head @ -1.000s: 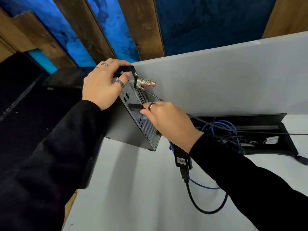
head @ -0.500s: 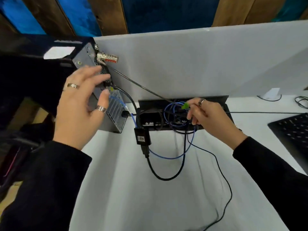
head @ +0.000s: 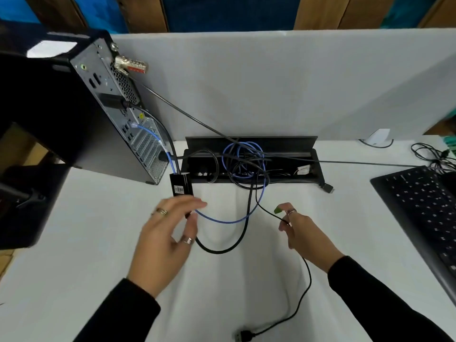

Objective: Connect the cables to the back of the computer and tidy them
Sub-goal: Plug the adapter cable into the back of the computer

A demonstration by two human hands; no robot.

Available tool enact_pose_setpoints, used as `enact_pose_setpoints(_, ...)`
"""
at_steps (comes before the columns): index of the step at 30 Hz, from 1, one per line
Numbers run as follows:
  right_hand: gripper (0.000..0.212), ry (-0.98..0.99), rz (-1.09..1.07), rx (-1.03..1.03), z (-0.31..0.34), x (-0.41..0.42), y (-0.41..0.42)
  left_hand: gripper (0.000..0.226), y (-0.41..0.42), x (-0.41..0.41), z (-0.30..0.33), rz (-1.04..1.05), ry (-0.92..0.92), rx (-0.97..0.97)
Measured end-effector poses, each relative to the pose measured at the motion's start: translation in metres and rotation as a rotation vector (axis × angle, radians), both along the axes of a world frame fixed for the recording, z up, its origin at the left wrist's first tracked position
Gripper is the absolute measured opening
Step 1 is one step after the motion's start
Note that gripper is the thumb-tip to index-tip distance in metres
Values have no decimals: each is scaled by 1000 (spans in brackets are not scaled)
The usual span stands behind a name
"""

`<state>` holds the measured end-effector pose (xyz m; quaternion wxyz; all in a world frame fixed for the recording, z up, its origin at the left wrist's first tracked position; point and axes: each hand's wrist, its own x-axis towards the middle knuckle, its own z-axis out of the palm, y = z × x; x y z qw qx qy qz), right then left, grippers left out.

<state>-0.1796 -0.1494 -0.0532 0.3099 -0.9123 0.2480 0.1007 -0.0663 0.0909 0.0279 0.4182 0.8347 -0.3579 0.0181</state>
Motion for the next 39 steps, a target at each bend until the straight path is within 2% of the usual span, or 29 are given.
enact_pose_setpoints(3, 16, -79, -114, 223, 17, -3, 9, 22, -10, -33, -21, -29, 334, 6)
enact_pose_setpoints(5, 19, -176, -197, 394, 33, -5, 14, 26, -15, -54, -37, -91, 591, 102)
enact_pose_setpoints(8, 19, -315, -279, 542, 57, -7, 18, 41, -22, -81, -56, -346, 737, 386)
enact_pose_setpoints(11, 16, -419, -348, 670, 75, -7, 19, 30, -27, -95, -53, -443, 833, 497)
enact_pose_setpoints(14, 11, -495, -372, 697, 85, -5, 21, 21, -27, -93, -47, -485, 899, 417)
enact_pose_setpoints(17, 18, -569, -421, 673, 88, -4, 18, 15, -18, -81, -38, -488, 930, 340)
enact_pose_setpoints(21, 24, -641, -508, 649, 89, -4, 7, 16, 7, -56, -31, -327, 949, 227)
enact_pose_setpoints(26, 26, -678, -649, 632, 83, -9, -10, 31, 31, -24, -9, -139, 841, 125)
enact_pose_setpoints(29, 25, -661, -695, 621, 77, -11, -15, 26, 35, -12, 9, -55, 867, -79)
enact_pose_setpoints(32, 21, -603, -706, 606, 66, -11, -10, 10, 25, -11, 26, 25, 867, -311)
enact_pose_setpoints(35, 22, -527, -715, 614, 50, -13, -3, 45, 11, -12, 35, 93, 923, -556)
enact_pose_setpoints(37, 22, -469, -695, 609, 37, -16, 3, 50, -1, -14, 39, 137, 1001, -737)
enact_pose_setpoints(39, 23, -415, -668, 595, 25, -19, 10, 44, -14, -18, 45, 137, 1030, -838)
